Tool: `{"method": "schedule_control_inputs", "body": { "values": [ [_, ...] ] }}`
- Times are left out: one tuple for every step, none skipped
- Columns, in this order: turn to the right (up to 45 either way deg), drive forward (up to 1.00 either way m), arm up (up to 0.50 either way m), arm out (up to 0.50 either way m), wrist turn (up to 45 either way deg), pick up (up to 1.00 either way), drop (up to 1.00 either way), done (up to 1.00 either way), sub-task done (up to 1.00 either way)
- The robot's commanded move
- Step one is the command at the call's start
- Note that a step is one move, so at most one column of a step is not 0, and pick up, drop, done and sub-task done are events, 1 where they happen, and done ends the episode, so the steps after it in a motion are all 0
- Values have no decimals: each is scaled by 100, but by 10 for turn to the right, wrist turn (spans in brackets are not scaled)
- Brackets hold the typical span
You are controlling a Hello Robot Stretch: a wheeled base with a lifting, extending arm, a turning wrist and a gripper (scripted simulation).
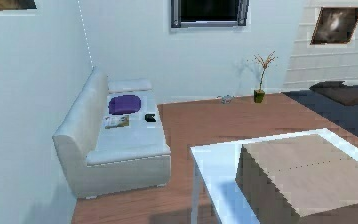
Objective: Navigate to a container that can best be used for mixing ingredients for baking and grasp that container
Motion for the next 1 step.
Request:
{"method": "schedule_control_inputs", "body": {
  "values": [
    [0,0,50,0,0,0,0,0,0]
  ]
}}
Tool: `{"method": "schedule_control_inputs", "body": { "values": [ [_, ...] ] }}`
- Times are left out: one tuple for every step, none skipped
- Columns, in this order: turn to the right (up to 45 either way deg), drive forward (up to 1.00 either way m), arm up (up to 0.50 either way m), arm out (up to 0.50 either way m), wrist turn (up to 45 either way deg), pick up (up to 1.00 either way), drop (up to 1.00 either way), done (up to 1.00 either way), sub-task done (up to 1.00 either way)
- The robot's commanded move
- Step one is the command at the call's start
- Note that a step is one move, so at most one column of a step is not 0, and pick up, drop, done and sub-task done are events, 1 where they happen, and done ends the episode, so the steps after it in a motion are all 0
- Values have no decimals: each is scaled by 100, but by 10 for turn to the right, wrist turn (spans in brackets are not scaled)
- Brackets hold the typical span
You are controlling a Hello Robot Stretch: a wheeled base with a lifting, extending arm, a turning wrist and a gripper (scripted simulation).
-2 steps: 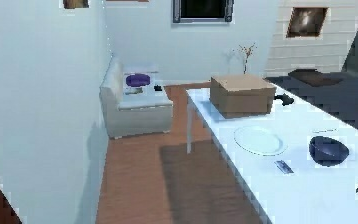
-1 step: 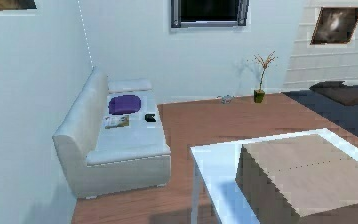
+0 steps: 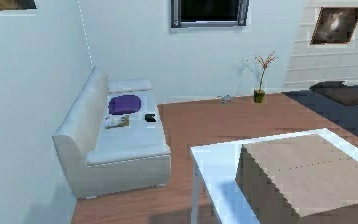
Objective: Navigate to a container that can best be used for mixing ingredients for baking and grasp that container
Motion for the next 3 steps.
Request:
{"method": "schedule_control_inputs", "body": {
  "values": [
    [0,0,36,0,0,0,0,0,0],
    [0,0,0,32,0,0,0,0,0],
    [0,0,0,0,450,0,0,0,0]
  ]
}}
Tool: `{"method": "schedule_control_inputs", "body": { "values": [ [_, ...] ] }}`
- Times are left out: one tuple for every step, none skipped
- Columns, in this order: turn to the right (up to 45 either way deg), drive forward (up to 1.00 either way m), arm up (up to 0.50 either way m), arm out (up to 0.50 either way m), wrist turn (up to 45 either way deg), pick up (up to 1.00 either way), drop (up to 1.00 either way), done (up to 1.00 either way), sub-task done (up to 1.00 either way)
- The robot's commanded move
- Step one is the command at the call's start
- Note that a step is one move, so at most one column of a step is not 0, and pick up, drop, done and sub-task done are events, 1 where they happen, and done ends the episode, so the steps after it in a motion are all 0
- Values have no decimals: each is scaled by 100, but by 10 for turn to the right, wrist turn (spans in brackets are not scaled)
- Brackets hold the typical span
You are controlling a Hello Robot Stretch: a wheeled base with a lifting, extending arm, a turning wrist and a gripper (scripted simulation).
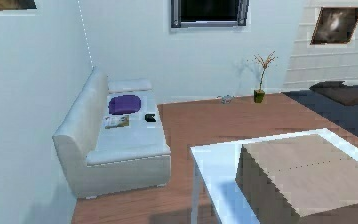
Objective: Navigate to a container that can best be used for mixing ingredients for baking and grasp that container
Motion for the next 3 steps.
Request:
{"method": "schedule_control_inputs", "body": {
  "values": [
    [0,0,0,0,450,0,0,0,0],
    [0,0,0,0,450,0,0,0,0],
    [0,0,0,0,390,0,0,0,0]
  ]
}}
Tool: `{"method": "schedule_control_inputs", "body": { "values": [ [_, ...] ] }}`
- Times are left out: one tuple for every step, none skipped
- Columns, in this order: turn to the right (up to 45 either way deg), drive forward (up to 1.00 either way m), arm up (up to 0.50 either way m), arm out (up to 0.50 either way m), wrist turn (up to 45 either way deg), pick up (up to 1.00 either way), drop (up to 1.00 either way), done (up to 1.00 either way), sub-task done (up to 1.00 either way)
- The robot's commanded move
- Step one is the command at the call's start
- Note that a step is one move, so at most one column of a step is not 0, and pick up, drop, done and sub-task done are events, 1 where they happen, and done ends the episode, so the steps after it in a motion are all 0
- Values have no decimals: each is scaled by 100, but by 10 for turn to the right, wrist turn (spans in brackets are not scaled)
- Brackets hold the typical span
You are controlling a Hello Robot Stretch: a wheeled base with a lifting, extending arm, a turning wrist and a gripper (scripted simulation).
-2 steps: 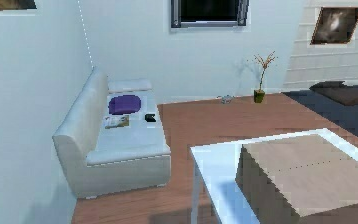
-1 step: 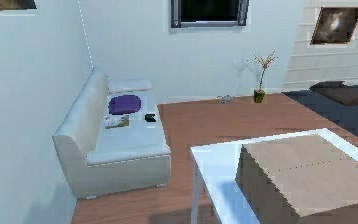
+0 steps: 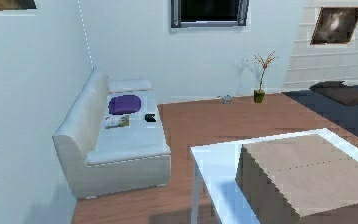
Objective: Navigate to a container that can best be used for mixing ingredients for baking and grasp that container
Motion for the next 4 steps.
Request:
{"method": "schedule_control_inputs", "body": {
  "values": [
    [0,0,-30,0,0,0,0,0,0],
    [0,0,0,0,0,100,0,0,0],
    [0,0,10,0,0,0,0,0,0],
    [0,0,0,0,0,0,0,100,0]
  ]
}}
